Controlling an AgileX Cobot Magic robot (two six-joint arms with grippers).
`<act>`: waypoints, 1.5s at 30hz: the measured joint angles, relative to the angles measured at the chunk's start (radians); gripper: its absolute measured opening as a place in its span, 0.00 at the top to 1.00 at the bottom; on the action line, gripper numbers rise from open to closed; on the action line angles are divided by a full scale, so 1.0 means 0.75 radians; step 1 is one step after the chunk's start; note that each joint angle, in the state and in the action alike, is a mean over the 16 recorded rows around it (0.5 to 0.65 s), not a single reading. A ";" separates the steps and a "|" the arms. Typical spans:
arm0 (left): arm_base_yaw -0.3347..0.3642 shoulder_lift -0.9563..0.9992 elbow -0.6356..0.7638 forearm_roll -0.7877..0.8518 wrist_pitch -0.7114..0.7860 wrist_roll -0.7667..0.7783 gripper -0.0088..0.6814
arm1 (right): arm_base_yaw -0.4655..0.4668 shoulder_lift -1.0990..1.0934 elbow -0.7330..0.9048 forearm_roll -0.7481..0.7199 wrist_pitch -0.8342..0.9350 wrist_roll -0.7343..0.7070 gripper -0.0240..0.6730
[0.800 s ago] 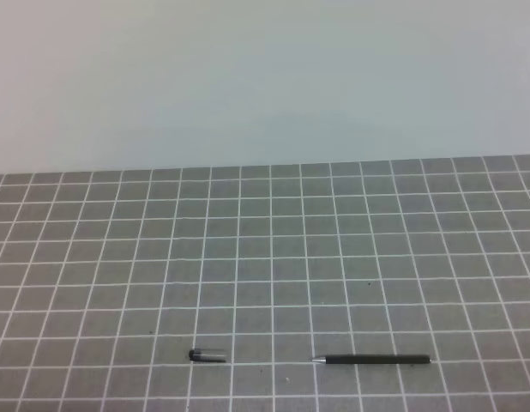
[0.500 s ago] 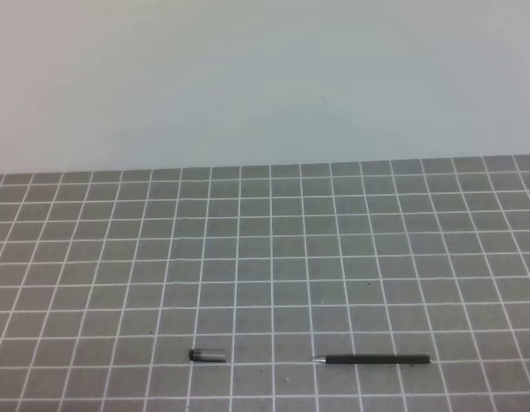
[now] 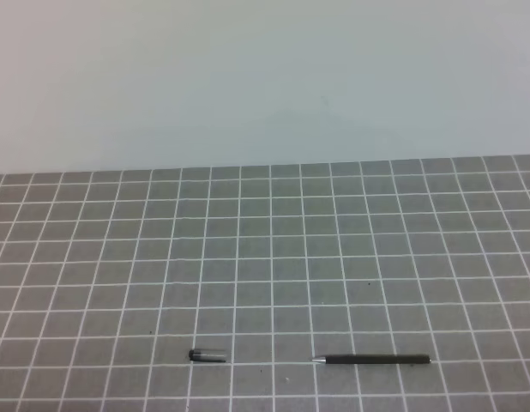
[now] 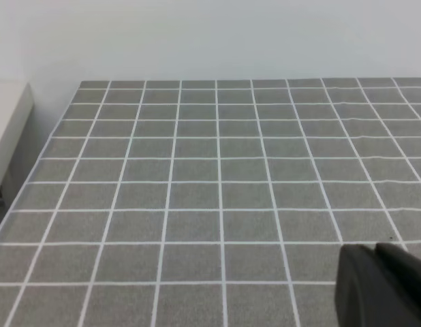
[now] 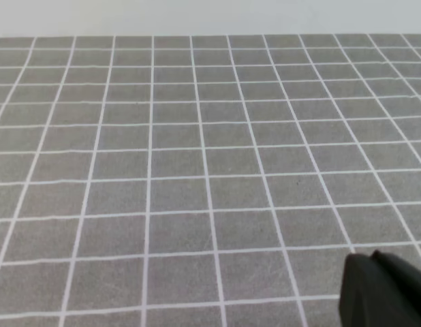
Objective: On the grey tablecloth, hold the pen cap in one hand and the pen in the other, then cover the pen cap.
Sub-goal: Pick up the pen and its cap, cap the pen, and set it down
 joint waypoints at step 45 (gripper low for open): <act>0.000 0.002 0.000 0.087 -0.858 0.024 0.99 | 0.000 0.000 0.000 0.000 0.000 -0.002 0.96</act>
